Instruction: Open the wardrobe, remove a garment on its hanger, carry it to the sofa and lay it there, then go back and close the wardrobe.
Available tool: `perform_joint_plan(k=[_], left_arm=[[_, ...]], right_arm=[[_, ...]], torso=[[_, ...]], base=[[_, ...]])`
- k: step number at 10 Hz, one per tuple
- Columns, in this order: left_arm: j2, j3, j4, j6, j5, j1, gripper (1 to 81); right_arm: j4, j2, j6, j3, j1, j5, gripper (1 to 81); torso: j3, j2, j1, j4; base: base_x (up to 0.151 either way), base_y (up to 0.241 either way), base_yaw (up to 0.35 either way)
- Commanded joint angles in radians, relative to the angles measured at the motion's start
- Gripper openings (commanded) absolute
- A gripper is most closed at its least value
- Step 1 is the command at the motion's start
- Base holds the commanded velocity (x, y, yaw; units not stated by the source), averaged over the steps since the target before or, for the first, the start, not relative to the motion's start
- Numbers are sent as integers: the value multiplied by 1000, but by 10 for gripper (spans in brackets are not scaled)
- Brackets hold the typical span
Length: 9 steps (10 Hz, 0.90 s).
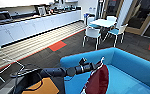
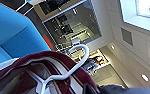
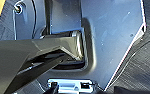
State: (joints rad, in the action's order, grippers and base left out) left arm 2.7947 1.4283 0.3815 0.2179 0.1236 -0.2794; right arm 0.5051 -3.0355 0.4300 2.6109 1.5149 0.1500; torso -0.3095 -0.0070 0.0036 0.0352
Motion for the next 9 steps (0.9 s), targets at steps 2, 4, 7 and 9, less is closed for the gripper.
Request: perform_joint_plan(k=[2, 4, 7, 9], left_arm=[[86, 87, -21, 6, -6, 225, 10], [122, 164, -21, 6, -6, 243, 10], [171, 299, 2, 8, -42, 300, 10], [203, 379, 22, 8, -67, 344, 10]], right_arm=[[1, -8, 6, -9, -8, -79, 811], [1, -8, 6, -8, -8, -79, 811], [1, -8, 6, -8, -9, -79, 811], [1, -8, 6, -8, -8, -79, 811]], torso=[[0, 0, 0, 0], [0, 0, 0, 0], [0, 0, 0, 0], [0, 0, 0, 0]], base=[[0, 0, 0], [0, 0, 0], [0, 0, 0], [0, 0, 0]])
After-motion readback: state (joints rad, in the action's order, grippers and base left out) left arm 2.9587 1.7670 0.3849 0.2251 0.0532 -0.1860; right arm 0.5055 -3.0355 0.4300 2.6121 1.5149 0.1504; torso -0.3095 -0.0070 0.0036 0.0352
